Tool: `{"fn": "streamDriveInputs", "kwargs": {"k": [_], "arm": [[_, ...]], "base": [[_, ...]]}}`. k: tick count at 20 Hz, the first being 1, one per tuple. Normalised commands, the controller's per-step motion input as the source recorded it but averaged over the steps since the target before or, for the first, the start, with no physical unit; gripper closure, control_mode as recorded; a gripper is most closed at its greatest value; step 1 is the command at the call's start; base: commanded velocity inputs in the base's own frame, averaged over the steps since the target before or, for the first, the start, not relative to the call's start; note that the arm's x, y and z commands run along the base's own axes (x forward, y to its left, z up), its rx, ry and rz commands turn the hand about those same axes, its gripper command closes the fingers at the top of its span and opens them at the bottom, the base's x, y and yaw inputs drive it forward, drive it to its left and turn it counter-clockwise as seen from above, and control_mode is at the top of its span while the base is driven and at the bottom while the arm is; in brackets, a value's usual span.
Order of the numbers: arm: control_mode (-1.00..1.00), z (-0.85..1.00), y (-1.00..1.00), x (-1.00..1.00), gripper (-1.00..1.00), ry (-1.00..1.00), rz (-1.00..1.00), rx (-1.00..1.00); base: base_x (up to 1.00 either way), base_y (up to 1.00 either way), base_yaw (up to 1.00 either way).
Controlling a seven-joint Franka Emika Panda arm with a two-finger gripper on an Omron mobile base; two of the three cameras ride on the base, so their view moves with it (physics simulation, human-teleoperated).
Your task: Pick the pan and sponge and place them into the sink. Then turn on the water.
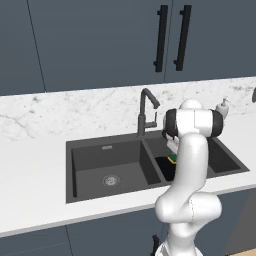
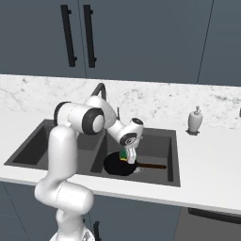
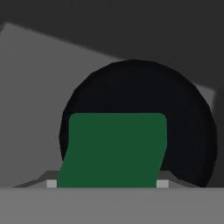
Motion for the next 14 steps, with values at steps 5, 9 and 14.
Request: {"fn": "streamDriveInputs", "kwargs": {"k": [5, 9, 14], "arm": [[-1.00, -0.29, 0.05, 0.22, 1.00, 0.00, 0.10, 0.00], [-1.00, -0.30, 0.11, 0.14, 1.00, 0.00, 0.10, 0.00], [-1.00, -0.28, 0.19, 0.10, 1.00, 0.00, 0.09, 0.00]], "base": [[0.00, 0.00, 0.00], [0.00, 0.00, 0.00], [0.00, 0.00, 0.00]]}}
